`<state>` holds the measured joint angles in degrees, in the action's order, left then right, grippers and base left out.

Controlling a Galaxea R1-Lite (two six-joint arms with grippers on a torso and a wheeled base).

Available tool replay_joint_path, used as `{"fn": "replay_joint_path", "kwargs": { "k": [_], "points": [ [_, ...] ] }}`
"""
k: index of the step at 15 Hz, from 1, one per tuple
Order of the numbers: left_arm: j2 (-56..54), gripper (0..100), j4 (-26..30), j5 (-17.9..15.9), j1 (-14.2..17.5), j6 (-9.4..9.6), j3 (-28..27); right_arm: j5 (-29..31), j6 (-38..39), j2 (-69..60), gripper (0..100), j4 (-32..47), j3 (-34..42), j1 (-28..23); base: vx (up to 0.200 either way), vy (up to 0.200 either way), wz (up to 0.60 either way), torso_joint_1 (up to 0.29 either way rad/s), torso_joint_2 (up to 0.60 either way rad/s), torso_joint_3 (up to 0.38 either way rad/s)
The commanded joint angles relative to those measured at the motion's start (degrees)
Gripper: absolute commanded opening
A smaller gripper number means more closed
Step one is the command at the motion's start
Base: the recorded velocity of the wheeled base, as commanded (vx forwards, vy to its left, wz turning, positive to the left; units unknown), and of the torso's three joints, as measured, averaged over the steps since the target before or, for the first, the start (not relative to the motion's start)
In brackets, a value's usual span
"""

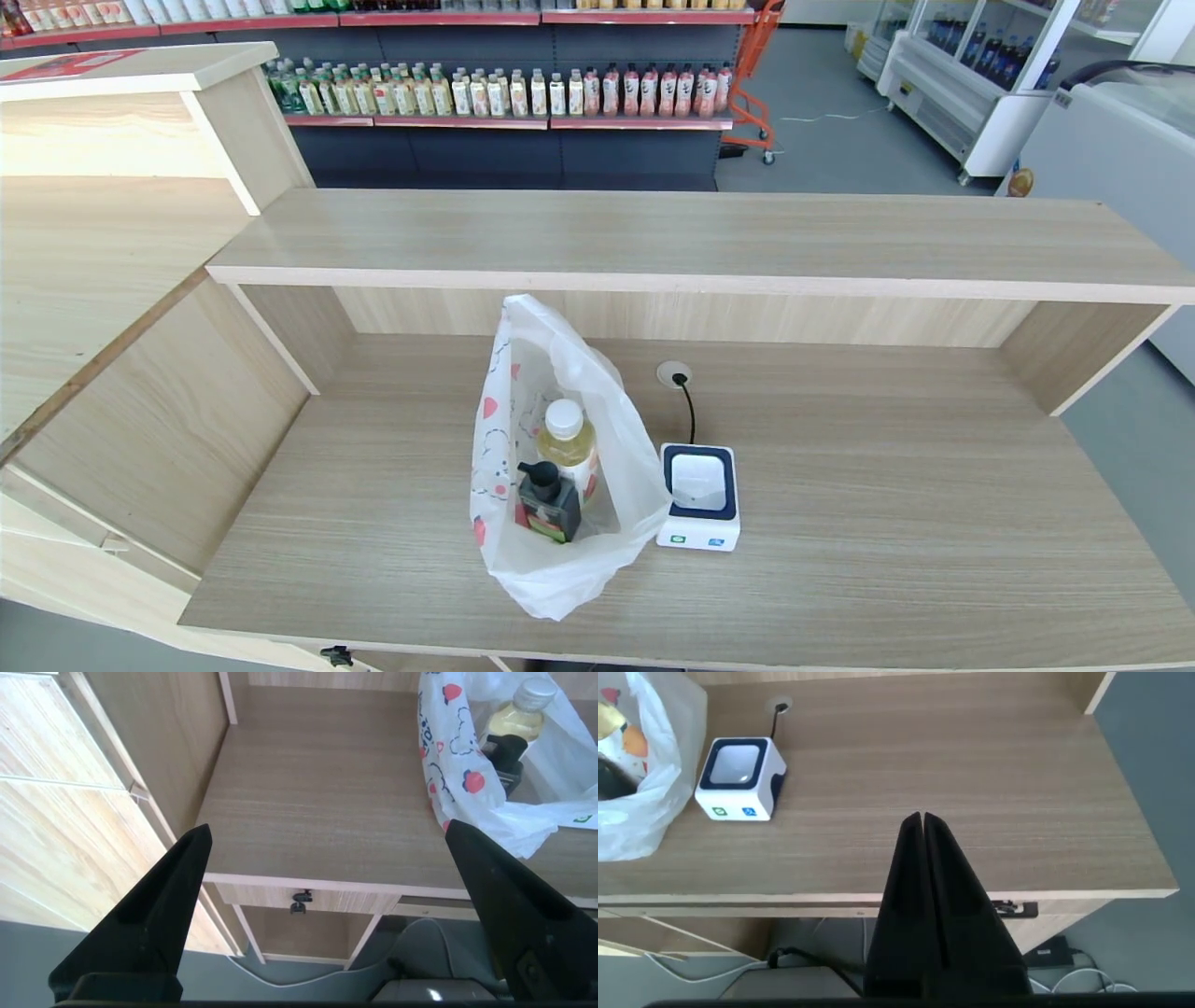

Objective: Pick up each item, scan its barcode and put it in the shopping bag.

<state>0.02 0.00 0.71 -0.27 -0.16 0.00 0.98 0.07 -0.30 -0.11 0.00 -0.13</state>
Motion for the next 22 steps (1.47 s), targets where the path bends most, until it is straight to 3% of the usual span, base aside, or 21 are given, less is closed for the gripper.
{"fn": "replay_joint_path", "kwargs": {
  "k": [1, 6, 9, 15, 22],
  "points": [
    [0.1, 100, 0.0, 0.0, 0.0, 0.16, 0.0, 0.0, -0.1, 0.3, 0, 0.0, 0.0, 0.0, 0.000, -0.200, 0.00, 0.007, 0.00, 0.002],
    [0.0, 100, 0.0, 0.0, 0.0, 0.16, 0.0, 0.0, -0.2, 0.3, 0, 0.0, 0.0, 0.0, 0.000, -0.200, 0.00, 0.003, 0.01, 0.001],
    [0.0, 100, 0.0, 0.1, 0.0, -0.02, 0.0, 0.0, 0.0, 0.3, 0, 0.0, 0.0, 0.0, 0.000, 0.000, 0.00, 0.000, 0.00, 0.000],
    [0.4, 100, 0.0, 0.0, -0.1, 0.07, 0.0, 0.0, 0.0, 0.3, 0, 0.0, 0.0, 0.0, 0.200, 0.033, 0.00, 0.006, 0.00, -0.001],
    [0.0, 100, 0.0, 0.1, 0.0, -0.02, 0.0, 0.0, -0.2, 0.3, 0, 0.0, 0.0, 0.0, 0.000, 0.029, 0.00, 0.001, 0.00, 0.000]
  ]
}}
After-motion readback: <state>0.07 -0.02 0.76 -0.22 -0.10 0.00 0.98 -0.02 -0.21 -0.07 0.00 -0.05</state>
